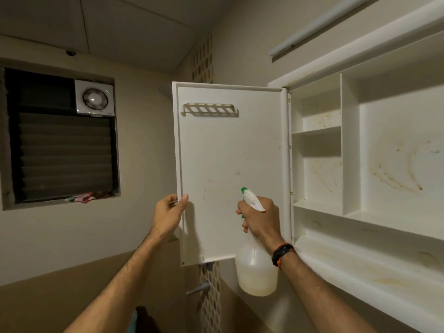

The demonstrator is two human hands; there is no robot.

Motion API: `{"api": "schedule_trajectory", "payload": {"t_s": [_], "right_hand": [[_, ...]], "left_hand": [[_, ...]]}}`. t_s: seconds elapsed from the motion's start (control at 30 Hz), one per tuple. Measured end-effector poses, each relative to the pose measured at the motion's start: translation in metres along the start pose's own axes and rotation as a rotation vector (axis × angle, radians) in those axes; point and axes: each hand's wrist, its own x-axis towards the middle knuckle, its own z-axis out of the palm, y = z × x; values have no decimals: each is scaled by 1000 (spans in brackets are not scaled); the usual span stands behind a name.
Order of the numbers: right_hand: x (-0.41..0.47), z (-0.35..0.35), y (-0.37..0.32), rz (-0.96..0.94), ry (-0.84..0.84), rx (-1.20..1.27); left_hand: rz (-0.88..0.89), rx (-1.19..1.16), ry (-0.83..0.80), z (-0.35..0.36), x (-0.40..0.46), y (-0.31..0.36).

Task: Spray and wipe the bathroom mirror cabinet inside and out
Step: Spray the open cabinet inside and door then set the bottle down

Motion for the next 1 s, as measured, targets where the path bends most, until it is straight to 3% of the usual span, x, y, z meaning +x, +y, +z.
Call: {"api": "schedule_trajectory", "payload": {"t_s": [0.27,0.47,0.67,0.87,1.0], "right_hand": [[14,51,-65,-159,-90,-9],[20,64,-67,-178,-35,-82],[39,32,-66,-70,29,61],[71,-17,-73,10,210,166],[75,-28,-76,-17,200,116]], "left_hand": [[90,-8,131,3,52,54],[75,-9,164,5,52,50],[84,-27,149,6,55,47],[81,-25,134,6,57,43],[85,-26,134,6,57,43]]}}
